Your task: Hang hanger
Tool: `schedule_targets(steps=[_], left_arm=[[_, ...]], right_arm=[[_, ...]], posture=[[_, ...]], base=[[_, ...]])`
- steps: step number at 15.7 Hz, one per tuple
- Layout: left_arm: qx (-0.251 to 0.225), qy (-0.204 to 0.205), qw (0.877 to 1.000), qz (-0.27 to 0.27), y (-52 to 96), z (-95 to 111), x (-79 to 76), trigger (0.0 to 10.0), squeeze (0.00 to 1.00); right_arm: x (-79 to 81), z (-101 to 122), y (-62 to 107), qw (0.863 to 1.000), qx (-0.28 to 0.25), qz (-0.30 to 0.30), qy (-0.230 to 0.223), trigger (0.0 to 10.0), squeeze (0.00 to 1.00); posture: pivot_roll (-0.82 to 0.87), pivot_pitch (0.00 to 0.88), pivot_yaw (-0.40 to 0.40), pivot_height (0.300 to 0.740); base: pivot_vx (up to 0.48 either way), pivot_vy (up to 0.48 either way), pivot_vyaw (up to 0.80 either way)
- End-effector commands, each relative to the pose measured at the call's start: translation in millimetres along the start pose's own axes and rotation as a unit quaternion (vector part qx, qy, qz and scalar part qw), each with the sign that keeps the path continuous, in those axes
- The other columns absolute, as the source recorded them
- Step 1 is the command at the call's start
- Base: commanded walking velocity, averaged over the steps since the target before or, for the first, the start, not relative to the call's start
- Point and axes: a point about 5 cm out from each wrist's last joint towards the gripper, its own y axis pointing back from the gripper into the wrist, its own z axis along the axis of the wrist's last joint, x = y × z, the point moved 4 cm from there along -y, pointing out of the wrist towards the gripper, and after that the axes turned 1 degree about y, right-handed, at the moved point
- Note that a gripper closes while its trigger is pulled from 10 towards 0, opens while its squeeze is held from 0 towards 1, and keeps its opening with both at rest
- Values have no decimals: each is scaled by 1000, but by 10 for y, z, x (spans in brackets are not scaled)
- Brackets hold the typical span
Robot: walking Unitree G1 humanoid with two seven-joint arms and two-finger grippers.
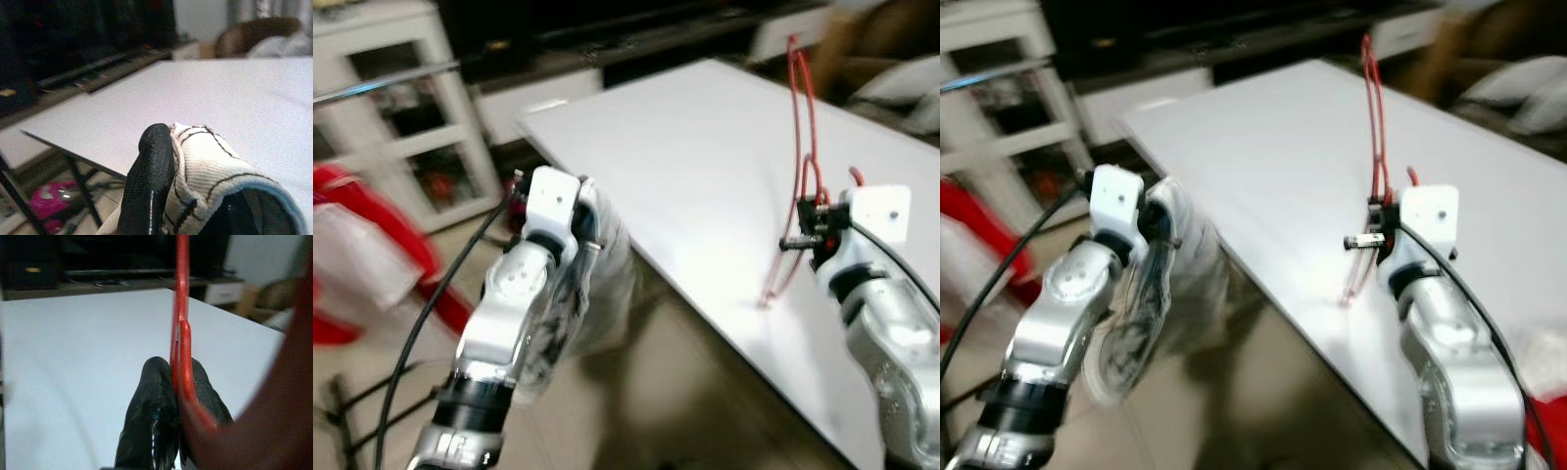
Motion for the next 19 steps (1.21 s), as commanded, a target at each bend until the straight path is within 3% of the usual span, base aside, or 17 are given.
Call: schedule_targets(steps=[1,6,13,19], left_arm=[[-5,-10,1000,-1,2,23,14,10000,0],[6,-16,1000,-6,-2,-33,21,10000,0],[10,-17,1000,-4,-4,-58,62,10000,0],[13,-15,1000,-5,-20,-71,58,10000,0]], right_arm=[[5,-144,18,999,32,-5,-5,10000,0],[38,-214,61,999,44,-10,-25,10000,0],[121,-253,65,998,58,13,-23,10000,0],[102,-310,83,997,70,7,-23,10000,0]], posture=[[-113,0,63,740],[-120,0,76,740],[-116,0,74,740],[-123,0,86,740]], base=[[0,435,-800],[0,435,-800],[0,438,-800],[0,469,-800]])
